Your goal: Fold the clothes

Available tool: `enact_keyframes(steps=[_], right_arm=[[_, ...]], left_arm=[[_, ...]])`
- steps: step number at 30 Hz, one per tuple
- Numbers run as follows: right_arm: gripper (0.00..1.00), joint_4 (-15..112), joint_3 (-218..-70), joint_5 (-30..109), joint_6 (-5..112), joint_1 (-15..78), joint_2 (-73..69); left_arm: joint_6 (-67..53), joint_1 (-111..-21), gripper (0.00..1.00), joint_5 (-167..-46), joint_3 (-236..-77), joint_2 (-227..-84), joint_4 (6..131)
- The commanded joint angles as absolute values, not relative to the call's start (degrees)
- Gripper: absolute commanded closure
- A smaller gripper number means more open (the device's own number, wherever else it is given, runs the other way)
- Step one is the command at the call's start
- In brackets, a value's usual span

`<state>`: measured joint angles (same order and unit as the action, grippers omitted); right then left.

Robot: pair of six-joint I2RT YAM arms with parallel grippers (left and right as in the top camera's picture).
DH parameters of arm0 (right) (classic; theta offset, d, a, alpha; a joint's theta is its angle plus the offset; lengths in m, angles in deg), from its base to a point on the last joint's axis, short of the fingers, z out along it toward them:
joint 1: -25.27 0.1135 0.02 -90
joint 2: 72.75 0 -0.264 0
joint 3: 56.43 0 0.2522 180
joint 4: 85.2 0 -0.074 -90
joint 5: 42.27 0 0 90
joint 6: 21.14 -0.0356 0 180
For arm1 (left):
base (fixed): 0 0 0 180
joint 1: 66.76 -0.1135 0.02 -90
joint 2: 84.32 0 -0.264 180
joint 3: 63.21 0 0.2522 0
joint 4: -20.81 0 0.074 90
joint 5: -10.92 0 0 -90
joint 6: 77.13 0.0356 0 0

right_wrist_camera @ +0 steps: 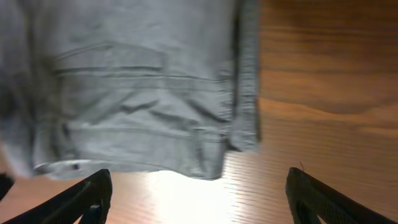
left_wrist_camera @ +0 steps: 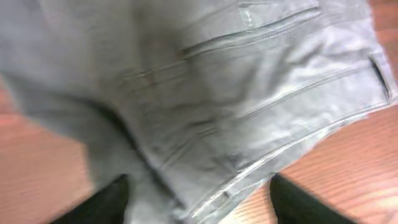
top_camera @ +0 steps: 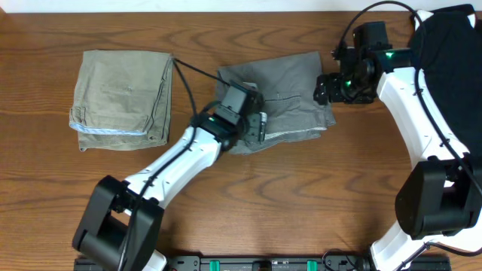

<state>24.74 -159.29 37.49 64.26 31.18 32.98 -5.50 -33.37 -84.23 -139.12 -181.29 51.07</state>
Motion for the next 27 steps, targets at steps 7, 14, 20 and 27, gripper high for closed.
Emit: enact_keyframes(steps=[7, 14, 20, 27], right_arm=[[0.11, 24.83, -159.32, 43.67, 62.68, 27.88, 33.00], [0.01, 24.61, -159.32, 43.67, 62.71, 27.05, 33.00], [0.01, 24.64, -159.32, 43.69, 62.73, 27.05, 33.00], [0.01, 24.66, -159.32, 43.67, 62.71, 27.05, 33.00]], left_arm=[[-8.15, -29.28, 0.50, -83.77, -138.71, -189.09, 47.59], [-8.41, -30.70, 0.50, -82.94, -138.73, -194.60, 48.79], [-2.64, -35.93, 0.52, -71.86, -138.84, -194.20, 51.70], [12.51, -43.10, 0.52, -65.52, -138.82, -194.29, 40.29]])
